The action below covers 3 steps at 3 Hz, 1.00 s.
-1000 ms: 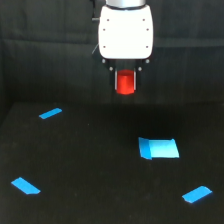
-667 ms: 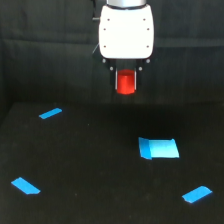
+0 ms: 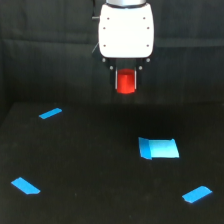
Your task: Pick up the red object from the table
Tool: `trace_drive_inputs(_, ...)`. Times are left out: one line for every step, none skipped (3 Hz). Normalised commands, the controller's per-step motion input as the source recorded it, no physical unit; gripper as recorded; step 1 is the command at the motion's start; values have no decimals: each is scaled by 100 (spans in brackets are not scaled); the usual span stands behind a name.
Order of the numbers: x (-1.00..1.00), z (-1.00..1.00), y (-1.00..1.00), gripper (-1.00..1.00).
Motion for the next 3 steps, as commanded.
trace_drive_inputs(10, 8, 5, -58)
trace_drive_inputs(1, 6, -9, -56)
trace_drive_inputs(4, 5, 2, -53)
